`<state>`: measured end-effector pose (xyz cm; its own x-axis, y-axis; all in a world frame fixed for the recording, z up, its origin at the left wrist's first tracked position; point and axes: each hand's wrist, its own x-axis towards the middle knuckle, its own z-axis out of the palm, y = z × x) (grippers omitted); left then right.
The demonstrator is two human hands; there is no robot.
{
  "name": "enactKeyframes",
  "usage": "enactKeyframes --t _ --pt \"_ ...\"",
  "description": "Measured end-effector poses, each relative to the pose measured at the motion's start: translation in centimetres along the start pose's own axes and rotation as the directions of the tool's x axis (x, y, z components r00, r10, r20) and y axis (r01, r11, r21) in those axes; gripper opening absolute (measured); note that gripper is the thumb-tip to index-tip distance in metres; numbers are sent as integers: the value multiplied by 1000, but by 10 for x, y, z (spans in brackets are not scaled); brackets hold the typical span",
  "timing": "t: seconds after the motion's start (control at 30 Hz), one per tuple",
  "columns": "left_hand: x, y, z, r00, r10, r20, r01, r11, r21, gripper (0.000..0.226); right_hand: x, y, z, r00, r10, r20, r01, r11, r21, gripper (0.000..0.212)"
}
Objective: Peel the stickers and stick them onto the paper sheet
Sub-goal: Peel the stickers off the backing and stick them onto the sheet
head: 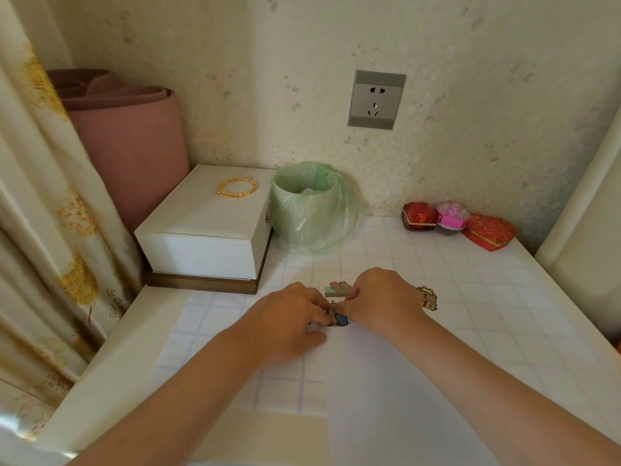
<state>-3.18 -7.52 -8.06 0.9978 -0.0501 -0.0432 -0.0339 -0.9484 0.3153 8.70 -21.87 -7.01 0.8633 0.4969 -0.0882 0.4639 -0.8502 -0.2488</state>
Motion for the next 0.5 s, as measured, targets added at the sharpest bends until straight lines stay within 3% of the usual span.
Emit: enactKeyframes --t 0.13,0.23,0.37,0.5 --pt "-3 4 0 1000 23 12 -24 998 65 33 -9 2 -2 996 -51 -78 46 997 -63 34" --pt "-4 8 2 1000 25 -12 -24 996 88 33 -21 10 -2 973 -188 -135 190 982 3 29" --pt "-9 10 7 997 44 -63 -37 994 101 43 -35 24 5 880 -450 -151 436 892 -116 25" --pt "-15 11 15 992 84 -99 -64 980 190 55 -46 42 18 797 -573 -191 549 819 -169 31"
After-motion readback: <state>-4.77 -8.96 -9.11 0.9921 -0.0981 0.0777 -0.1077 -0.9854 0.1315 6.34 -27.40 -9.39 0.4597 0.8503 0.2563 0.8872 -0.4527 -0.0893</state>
